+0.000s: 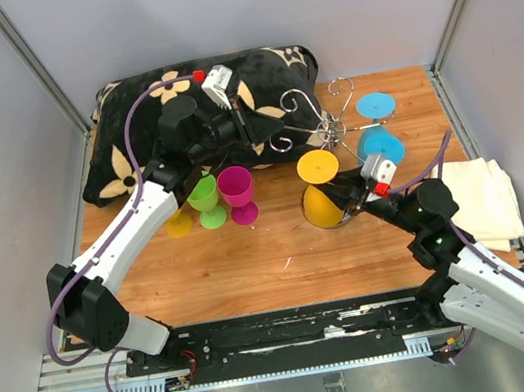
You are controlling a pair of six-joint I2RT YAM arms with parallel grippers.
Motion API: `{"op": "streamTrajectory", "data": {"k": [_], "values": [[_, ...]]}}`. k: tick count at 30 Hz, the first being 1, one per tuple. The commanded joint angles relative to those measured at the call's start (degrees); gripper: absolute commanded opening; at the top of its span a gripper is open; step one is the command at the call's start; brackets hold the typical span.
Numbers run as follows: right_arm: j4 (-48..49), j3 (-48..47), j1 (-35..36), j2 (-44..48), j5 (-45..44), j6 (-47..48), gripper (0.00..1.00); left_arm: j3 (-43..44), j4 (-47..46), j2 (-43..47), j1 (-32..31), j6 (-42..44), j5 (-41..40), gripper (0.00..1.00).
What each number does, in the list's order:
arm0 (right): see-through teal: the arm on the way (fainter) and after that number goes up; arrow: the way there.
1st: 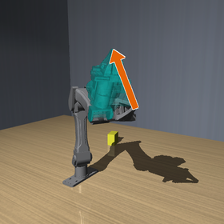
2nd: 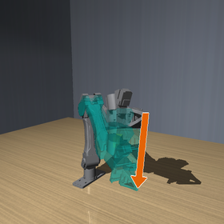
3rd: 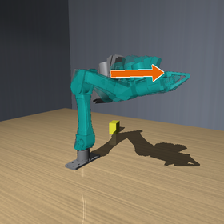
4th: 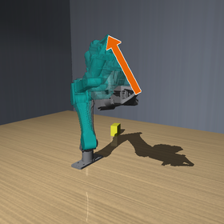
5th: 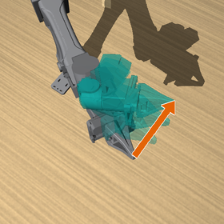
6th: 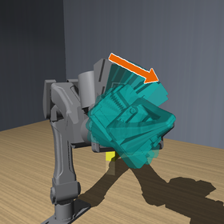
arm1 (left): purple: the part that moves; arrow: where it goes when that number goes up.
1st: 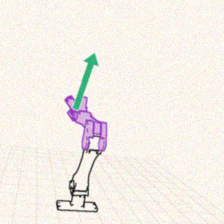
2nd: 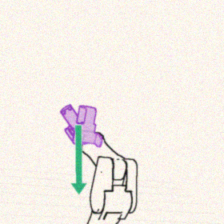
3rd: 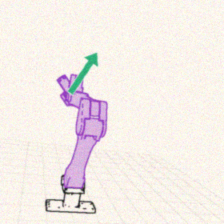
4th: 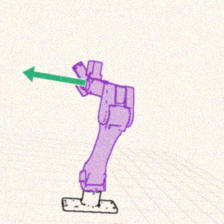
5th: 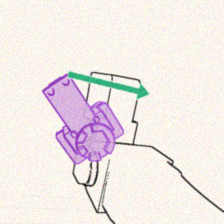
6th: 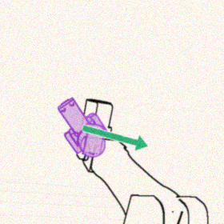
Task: Place the wine glass upside down on the wine glass rack
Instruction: Turn the wine glass upside down at the wine rack.
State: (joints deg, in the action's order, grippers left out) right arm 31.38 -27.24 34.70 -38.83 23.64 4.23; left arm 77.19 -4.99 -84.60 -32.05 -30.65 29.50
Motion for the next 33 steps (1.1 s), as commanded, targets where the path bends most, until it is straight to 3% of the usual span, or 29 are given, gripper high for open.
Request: {"op": "streamTrajectory", "data": {"k": [1,9,13,30,33], "values": [[6.18,-0.48,0.01,1.95,3.78,-0.33,0.20,-0.47,3.59,-0.44,-1.09,0.60,1.18,0.00],[6.42,-1.29,-0.07,2.03,5.80,-0.43,0.24,-0.46,3.74,-0.65,-1.09,0.60,1.18,0.00],[6.23,-1.09,-0.03,2.60,5.52,-0.45,0.20,-0.46,3.76,-0.66,-1.15,0.60,1.13,0.00],[-4.64,-0.22,-0.04,9.56,-14.17,0.65,0.21,-0.38,3.77,-0.59,-1.10,0.60,1.09,0.00],[-5.27,-0.35,-0.03,8.99,-15.31,0.49,0.29,-0.45,3.85,-0.72,-1.09,0.60,1.09,0.01]]}}
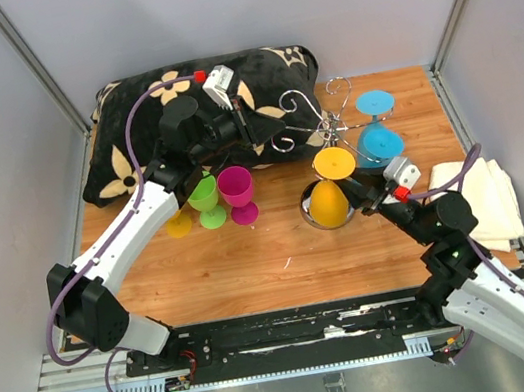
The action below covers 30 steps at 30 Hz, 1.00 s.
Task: Place the wine glass upside down on the wine glass rack
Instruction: Turn the wine glass upside down at the wine rack.
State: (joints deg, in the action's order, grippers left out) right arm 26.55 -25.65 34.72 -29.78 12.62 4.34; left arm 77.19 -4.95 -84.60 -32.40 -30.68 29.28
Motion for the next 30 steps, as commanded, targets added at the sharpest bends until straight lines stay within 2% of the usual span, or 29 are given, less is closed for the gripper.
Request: {"op": "streamTrajectory", "data": {"k": [1,7,12,19,30], "values": [[-0.36,-1.86,-0.04,-0.15,-4.45,0.10,0.33,-0.46,3.76,-0.72,-0.73,0.62,1.31,0.01],[-0.72,-1.96,-0.06,0.67,-2.45,0.09,0.47,-0.41,3.85,-0.65,-0.66,0.71,1.13,0.00],[-5.95,-3.36,-0.07,3.07,0.87,1.34,0.57,-0.09,4.01,-0.59,-0.69,0.62,1.29,0.02],[-16.46,-5.67,-0.08,7.28,3.20,2.34,0.64,1.60,5.07,-0.28,-0.69,1.10,0.47,0.24],[-31.80,-7.98,-0.09,15.53,-0.48,0.67,0.73,5.45,6.86,0.17,-0.69,1.71,-1.18,0.49]]}}
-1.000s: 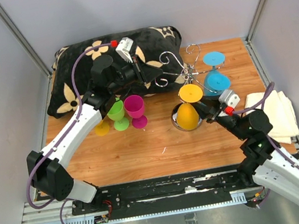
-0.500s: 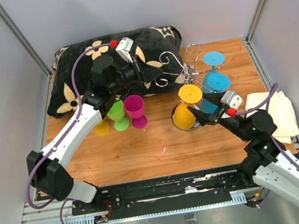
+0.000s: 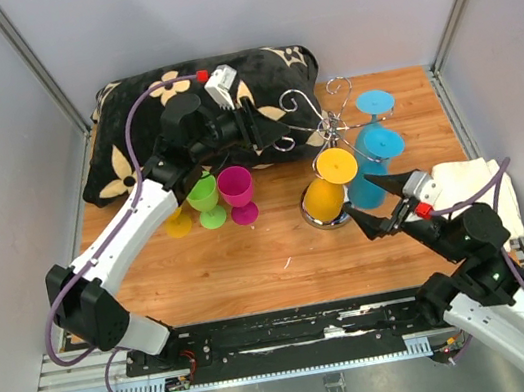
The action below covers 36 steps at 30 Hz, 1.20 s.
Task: Place the wine glass upside down on the wine glass rack
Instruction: Turn the wine glass upside down at the wine rack, then adjust the wine rack at the center of the board.
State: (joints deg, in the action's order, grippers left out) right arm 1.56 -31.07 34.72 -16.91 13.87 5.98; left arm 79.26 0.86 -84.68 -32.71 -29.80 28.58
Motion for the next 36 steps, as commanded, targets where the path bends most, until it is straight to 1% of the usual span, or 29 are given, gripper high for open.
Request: {"op": "streamTrajectory", "data": {"k": [1,3,5,8,10,14,17,21,25,29,31,36], "values": [[-8.16,-2.92,-0.06,3.26,-2.21,-1.54,0.74,3.92,1.45,0.37,-0.40,1.00,-0.64,0.52],[-10.93,-3.91,-0.07,4.46,-4.02,-3.17,0.78,4.87,2.24,0.76,-0.37,1.35,-1.16,0.55],[-14.14,-5.15,-0.08,5.36,-6.49,-5.26,0.80,5.63,3.18,1.39,-0.38,1.82,-1.77,0.57],[-19.92,-7.49,-0.07,6.53,-10.77,-8.75,0.83,5.99,4.70,2.89,-0.40,2.92,-3.21,0.65],[-24.01,-9.66,-0.04,7.00,-13.54,-10.62,0.85,5.79,6.25,4.62,-0.39,4.11,-4.78,0.68],[-31.12,-15.48,-0.01,6.75,-18.44,-13.47,0.87,2.83,8.85,9.79,-0.38,6.75,-10.14,0.70],[-37.96,-21.56,-0.04,4.90,-24.75,-15.95,0.87,-0.92,11.79,14.52,-0.34,8.56,-15.43,0.72],[-44.72,-30.51,-0.07,0.43,-27.64,-17.13,0.87,-5.87,17.02,21.22,-0.40,11.03,-21.77,0.74],[-47.82,-39.02,-0.02,-5.30,-28.08,-17.53,0.85,-10.85,21.49,28.49,-0.35,12.55,-27.23,0.75],[-51.81,-47.45,-0.09,-16.01,-27.62,-19.89,0.83,-15.95,26.22,35.71,-0.36,13.10,-32.35,0.76],[-52.00,-50.33,-0.09,-20.65,-26.68,-21.03,0.82,-19.20,27.41,39.70,-0.34,12.91,-33.73,0.76],[-47.43,-55.88,-0.03,-31.69,-24.47,-23.27,0.82,-24.33,29.63,48.95,-0.36,12.31,-35.87,0.76]]}}
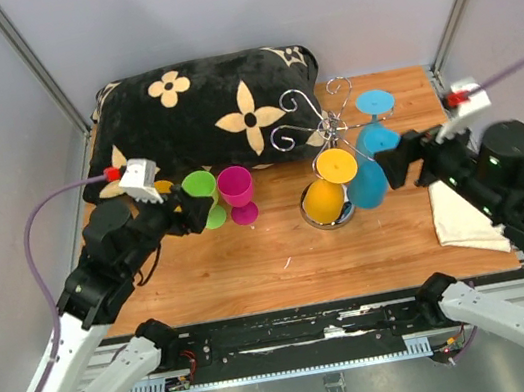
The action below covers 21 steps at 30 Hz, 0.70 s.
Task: Place the wine glass upside down on the wine glass rack
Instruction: Adjust the wine rack at the center of the board.
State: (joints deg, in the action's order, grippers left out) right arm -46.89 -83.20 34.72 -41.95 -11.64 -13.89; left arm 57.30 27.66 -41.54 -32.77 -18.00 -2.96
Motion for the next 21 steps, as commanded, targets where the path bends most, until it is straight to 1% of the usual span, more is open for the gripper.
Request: {"op": "streamTrajectory", "data": {"k": [1,5,8,11,16,21], "values": [[1.80,-4.86,-0.03,-8.88,0.78,-3.87,0.81,-3.23,3.35,7.30,-0.32,0.27,-4.98,0.76],[6.73,-6.58,-0.04,-15.33,-1.12,-6.10,0.81,-6.26,4.41,12.55,-0.33,-0.86,-6.15,0.76],[10.30,-6.34,0.06,-18.38,-0.93,-8.31,0.78,-8.16,4.44,15.40,-0.34,-1.44,-6.33,0.76],[13.35,-5.38,0.92,-20.83,-3.67,-9.44,0.77,-9.67,3.70,17.15,-0.36,-2.06,-6.63,0.76],[16.06,-4.55,1.32,-23.45,-6.65,-8.00,0.60,-12.11,1.38,18.19,-0.35,-2.26,-5.24,0.76],[16.30,-4.27,1.32,-25.50,-6.46,-6.46,0.53,-14.72,-0.32,18.77,-0.37,-2.71,-4.86,0.76]]}}
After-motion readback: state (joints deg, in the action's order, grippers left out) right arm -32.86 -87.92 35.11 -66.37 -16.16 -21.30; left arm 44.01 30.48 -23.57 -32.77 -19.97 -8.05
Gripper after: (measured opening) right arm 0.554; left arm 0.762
